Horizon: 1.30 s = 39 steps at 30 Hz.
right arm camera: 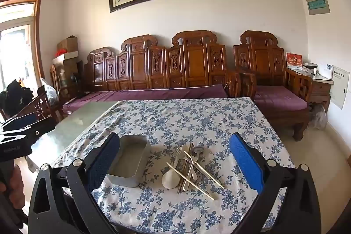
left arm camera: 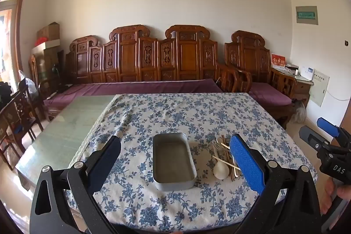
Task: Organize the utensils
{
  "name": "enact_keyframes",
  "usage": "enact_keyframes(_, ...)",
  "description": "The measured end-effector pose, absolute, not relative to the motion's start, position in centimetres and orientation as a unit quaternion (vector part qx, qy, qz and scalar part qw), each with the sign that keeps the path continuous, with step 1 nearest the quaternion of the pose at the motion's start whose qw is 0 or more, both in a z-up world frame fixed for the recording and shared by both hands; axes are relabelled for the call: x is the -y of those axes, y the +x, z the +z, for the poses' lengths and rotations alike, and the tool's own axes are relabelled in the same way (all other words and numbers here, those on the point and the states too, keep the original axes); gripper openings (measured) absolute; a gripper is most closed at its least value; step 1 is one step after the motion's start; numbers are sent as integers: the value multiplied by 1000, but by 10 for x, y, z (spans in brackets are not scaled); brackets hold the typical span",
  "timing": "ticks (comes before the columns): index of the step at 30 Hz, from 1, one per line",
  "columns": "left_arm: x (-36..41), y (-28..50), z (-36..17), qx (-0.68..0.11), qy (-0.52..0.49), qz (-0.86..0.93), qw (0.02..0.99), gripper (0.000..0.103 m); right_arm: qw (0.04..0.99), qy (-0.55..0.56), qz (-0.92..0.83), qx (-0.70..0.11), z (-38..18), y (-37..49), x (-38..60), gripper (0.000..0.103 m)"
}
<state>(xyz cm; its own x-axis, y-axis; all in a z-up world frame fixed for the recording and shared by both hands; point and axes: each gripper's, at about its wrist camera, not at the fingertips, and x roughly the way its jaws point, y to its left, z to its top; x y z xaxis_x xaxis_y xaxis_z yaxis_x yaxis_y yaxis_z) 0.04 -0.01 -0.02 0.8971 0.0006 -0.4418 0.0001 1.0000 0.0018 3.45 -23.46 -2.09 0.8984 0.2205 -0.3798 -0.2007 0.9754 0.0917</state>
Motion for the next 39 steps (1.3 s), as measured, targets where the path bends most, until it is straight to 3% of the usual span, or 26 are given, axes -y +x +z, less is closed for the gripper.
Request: enact_keyframes(39, 5, -2, 9, -220, 6, -4, 975, 96, 974, 30, 110, -194, -19, 33, 235, 100)
